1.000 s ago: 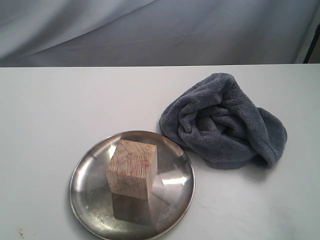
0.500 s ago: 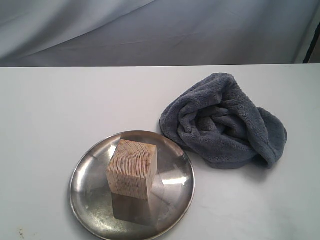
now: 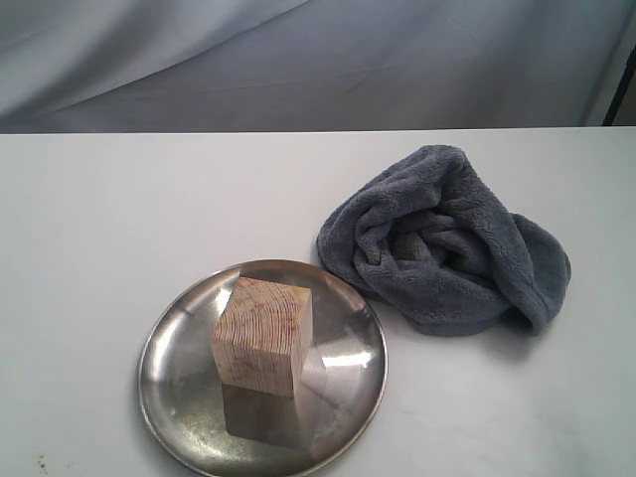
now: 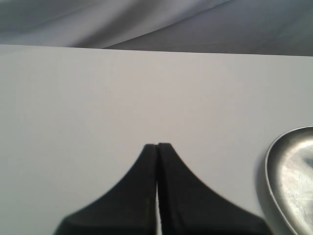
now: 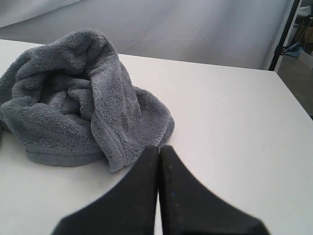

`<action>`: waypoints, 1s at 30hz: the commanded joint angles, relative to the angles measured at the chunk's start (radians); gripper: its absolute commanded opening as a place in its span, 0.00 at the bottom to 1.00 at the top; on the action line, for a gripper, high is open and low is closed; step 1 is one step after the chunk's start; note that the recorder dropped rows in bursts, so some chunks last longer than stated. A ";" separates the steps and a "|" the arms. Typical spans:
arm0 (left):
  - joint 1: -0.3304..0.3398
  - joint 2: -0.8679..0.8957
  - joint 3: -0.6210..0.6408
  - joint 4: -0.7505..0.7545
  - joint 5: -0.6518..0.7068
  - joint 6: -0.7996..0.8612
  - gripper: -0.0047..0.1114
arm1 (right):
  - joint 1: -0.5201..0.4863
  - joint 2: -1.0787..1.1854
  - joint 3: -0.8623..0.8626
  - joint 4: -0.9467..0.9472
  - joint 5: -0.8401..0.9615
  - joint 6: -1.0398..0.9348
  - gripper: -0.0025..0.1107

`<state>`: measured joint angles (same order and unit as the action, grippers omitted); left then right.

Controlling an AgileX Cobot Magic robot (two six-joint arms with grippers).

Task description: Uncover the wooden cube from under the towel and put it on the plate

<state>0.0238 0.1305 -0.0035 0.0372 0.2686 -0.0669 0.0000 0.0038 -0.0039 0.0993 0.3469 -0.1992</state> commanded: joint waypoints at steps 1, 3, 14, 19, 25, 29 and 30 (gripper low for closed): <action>-0.004 -0.003 0.004 0.003 -0.010 -0.004 0.05 | -0.003 -0.004 0.004 -0.003 -0.001 -0.003 0.02; -0.004 -0.003 0.004 0.003 -0.010 -0.004 0.05 | -0.003 -0.004 0.004 -0.003 -0.001 -0.003 0.02; -0.004 -0.003 0.004 0.003 -0.010 -0.004 0.05 | -0.001 -0.004 0.004 -0.003 -0.001 -0.003 0.02; -0.004 -0.003 0.004 0.003 -0.010 -0.004 0.05 | -0.001 -0.004 0.004 -0.003 -0.001 -0.003 0.02; -0.004 -0.003 0.004 0.003 -0.010 -0.004 0.05 | 0.000 -0.004 0.004 -0.030 -0.004 0.079 0.02; -0.004 -0.003 0.004 0.003 -0.010 -0.004 0.05 | 0.000 -0.004 0.004 -0.099 -0.008 0.166 0.02; -0.004 -0.003 0.004 0.003 -0.010 -0.004 0.05 | 0.000 -0.004 0.004 -0.121 -0.008 0.199 0.02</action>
<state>0.0238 0.1305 -0.0035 0.0372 0.2686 -0.0669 0.0000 0.0038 -0.0039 0.0361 0.3469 -0.0724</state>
